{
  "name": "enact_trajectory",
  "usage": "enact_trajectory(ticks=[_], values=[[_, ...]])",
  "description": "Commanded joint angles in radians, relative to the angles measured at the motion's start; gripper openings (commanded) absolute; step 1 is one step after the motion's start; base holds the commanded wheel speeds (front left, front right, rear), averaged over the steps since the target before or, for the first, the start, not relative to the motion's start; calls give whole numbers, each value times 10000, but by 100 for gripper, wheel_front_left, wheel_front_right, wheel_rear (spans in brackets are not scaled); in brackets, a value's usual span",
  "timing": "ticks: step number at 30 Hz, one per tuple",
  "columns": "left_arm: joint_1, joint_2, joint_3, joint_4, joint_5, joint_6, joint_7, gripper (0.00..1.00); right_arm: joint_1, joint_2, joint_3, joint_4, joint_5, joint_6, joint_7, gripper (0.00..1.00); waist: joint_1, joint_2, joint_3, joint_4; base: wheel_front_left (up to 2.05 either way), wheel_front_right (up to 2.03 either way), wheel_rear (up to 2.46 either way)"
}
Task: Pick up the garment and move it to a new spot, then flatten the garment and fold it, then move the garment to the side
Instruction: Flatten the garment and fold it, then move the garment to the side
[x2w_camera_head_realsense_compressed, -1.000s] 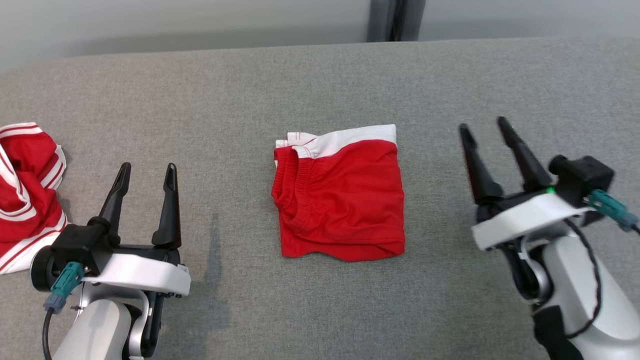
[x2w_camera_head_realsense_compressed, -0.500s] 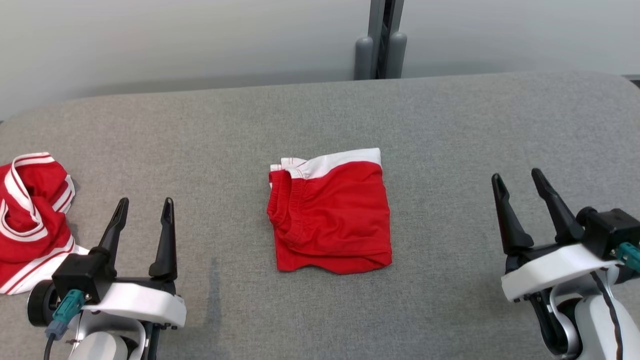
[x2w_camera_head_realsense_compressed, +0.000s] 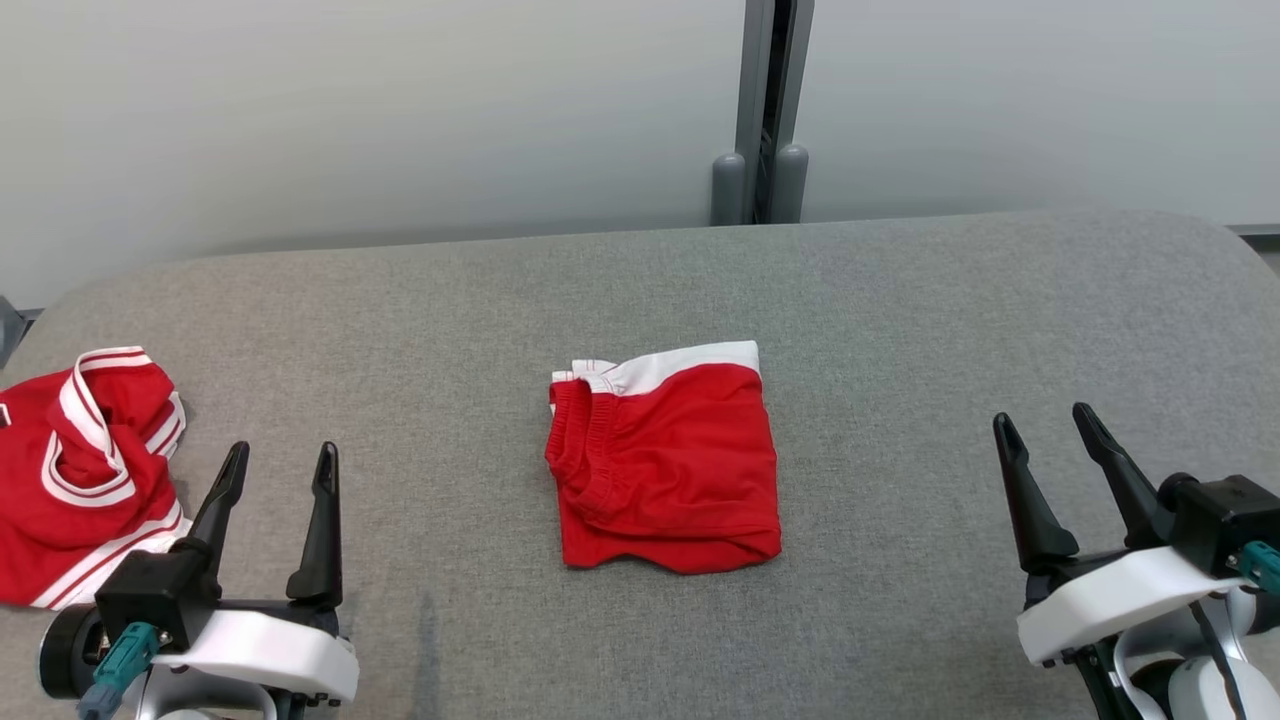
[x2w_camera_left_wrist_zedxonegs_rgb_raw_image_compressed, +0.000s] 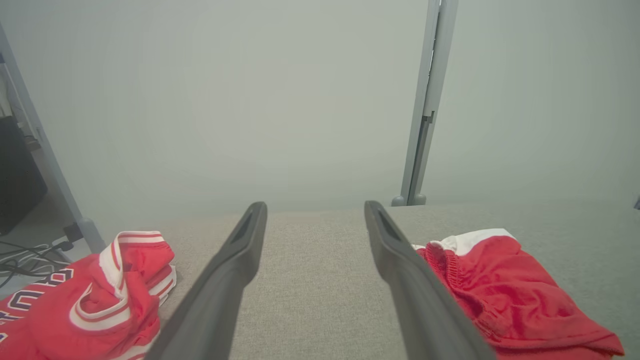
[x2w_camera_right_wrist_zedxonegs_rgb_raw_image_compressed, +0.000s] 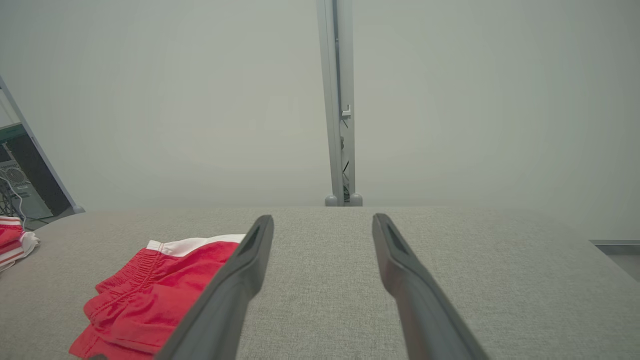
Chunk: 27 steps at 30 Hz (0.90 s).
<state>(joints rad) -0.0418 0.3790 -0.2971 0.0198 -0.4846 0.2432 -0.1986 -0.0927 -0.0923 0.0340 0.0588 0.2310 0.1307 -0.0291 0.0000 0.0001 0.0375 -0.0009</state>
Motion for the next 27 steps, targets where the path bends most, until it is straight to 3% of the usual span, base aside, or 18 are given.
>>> enact_trajectory(ticks=[1, 11, 27], values=[[128, 84, 45, -39, -86, -71, -74, 100, 149, -13, -96, -83, -39, 1, 61, 100, 0, -1, -84, 36, 0, 0, 0], [222, 392, 176, 49, -79, -280, -274, 100, 502, 35, -195, -451, -156, 1, 364, 100, 0, -1, -246, 73, 0, 0, 0], [242, 422, 105, 33, -140, -233, -285, 100, 519, 84, -228, -530, -213, 1, 477, 100, 0, -1, -212, 118, 0, 0, 0]])
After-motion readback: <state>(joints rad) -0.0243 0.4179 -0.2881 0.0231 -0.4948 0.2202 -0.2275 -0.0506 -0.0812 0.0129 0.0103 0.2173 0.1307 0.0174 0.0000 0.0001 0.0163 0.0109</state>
